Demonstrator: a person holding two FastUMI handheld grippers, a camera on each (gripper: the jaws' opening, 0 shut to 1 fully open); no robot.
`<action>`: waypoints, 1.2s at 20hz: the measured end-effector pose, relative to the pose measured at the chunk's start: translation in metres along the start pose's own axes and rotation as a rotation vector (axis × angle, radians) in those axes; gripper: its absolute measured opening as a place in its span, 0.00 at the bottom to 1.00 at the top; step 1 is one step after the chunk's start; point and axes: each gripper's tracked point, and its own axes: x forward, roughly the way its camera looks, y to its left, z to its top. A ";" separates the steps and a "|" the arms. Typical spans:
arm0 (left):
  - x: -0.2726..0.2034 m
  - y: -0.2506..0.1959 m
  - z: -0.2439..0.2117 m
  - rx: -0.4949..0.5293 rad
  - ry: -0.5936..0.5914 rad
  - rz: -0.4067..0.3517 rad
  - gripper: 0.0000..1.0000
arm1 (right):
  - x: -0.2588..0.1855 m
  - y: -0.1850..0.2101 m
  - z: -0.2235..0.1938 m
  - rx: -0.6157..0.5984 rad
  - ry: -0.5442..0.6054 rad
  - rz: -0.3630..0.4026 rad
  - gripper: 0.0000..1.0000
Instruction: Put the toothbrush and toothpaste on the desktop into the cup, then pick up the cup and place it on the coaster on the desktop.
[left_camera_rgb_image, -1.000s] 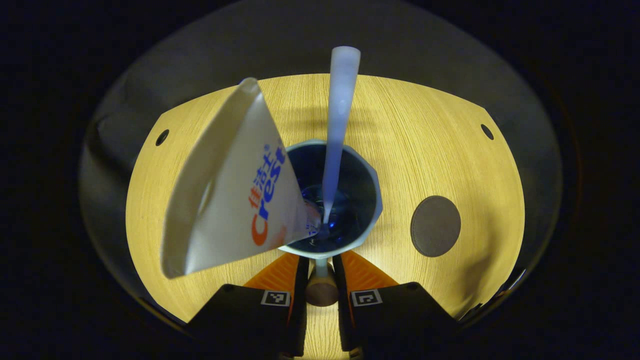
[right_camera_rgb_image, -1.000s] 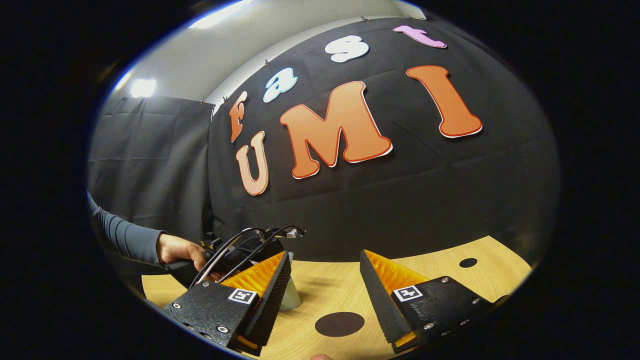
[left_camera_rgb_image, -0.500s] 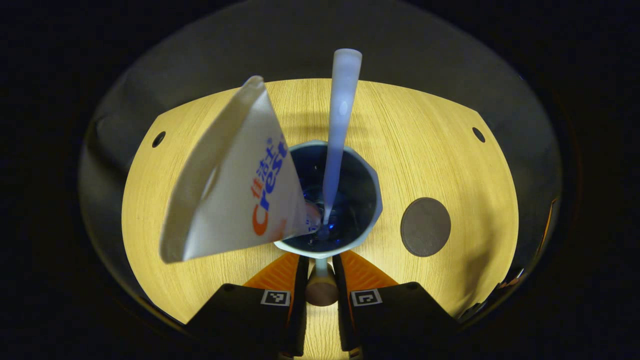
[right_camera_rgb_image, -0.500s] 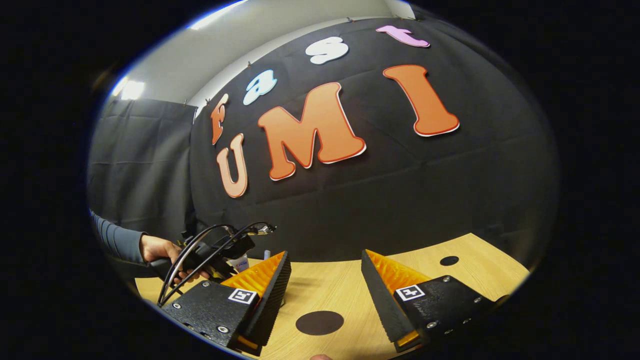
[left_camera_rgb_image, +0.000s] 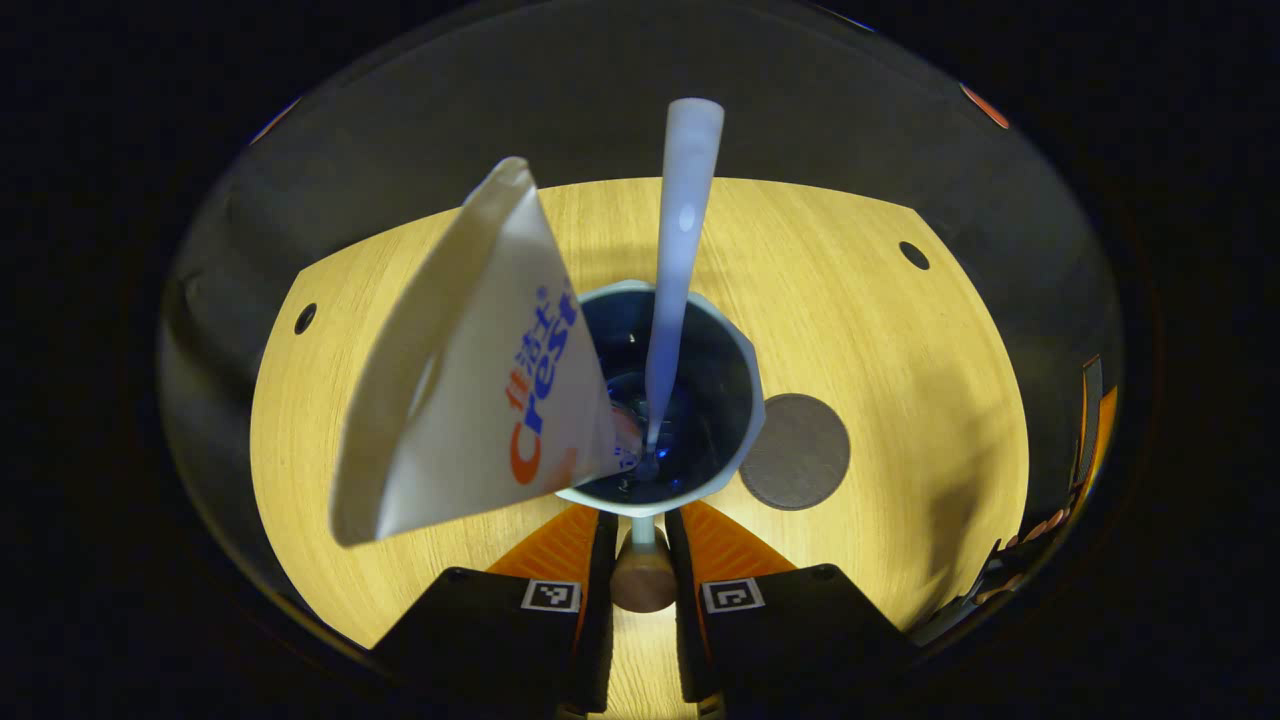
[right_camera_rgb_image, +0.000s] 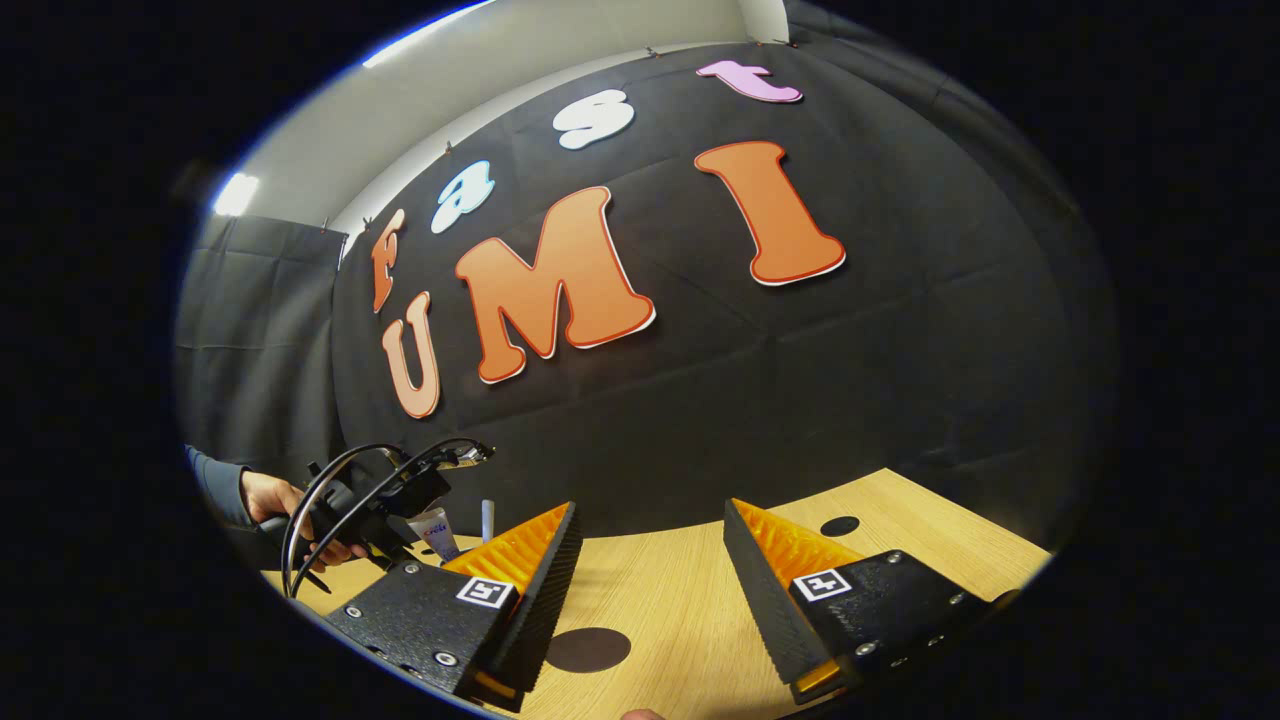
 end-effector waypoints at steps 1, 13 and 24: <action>-0.005 -0.004 0.012 0.012 -0.004 -0.007 0.30 | -0.001 -0.002 0.000 -0.002 -0.004 -0.005 0.86; -0.030 -0.031 0.122 0.103 0.015 -0.072 0.30 | -0.002 -0.017 -0.005 -0.046 0.004 -0.059 0.86; 0.026 -0.054 0.118 0.133 0.078 -0.073 0.31 | -0.007 -0.022 0.004 -0.064 -0.015 -0.080 0.86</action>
